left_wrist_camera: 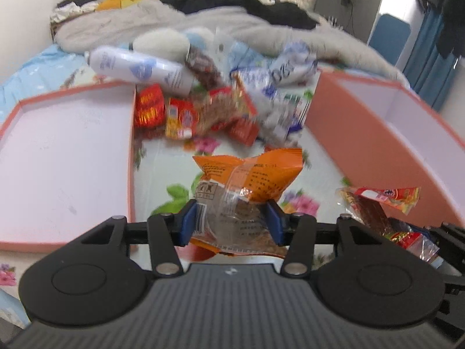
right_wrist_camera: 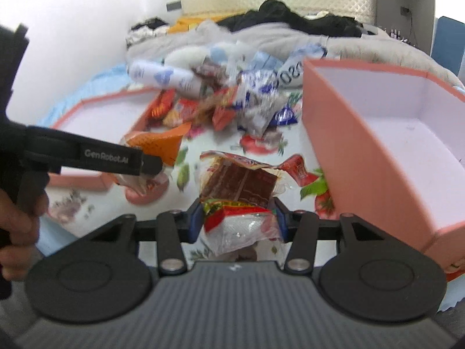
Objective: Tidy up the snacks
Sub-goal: 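Carry both packets over the deep pink box and open both tools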
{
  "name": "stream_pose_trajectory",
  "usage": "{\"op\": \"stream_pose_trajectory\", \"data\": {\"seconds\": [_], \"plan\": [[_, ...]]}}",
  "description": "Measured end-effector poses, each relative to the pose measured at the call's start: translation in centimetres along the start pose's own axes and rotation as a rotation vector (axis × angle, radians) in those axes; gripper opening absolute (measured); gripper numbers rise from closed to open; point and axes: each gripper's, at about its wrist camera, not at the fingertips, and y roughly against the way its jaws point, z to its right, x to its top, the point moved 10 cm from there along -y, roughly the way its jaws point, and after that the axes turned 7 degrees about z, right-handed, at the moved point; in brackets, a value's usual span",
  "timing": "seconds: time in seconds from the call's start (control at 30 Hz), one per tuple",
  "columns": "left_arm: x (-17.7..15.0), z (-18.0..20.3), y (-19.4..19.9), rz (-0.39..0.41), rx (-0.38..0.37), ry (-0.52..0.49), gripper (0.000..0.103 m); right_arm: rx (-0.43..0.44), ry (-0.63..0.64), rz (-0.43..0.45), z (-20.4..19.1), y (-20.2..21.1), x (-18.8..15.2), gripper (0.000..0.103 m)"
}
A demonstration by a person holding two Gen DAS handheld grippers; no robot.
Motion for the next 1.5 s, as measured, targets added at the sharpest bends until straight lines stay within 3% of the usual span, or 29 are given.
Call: {"op": "stream_pose_trajectory", "data": {"seconds": [0.4,0.63,0.83,1.1,1.5], "plan": [[9.9,3.1,7.0,0.204,-0.059,0.082,0.055,-0.019,-0.016,0.204,2.1,5.9,9.7,0.051],[14.4,7.5,9.5,0.284,-0.144,0.063,0.056,-0.075,-0.010,0.313,5.4,8.5,15.0,0.052],[17.0,12.7,9.7,0.312,-0.227,0.031,0.056,-0.149,-0.027,0.355,9.7,9.8,17.6,0.052],[16.4,20.9,5.3,0.231,-0.322,-0.017,0.056,-0.249,-0.076,0.296,16.7,8.7,16.7,0.052],[9.4,28.2,-6.7,-0.030,-0.337,-0.136,0.056,-0.340,-0.184,0.052,24.9,2.5,8.5,0.052]]}}
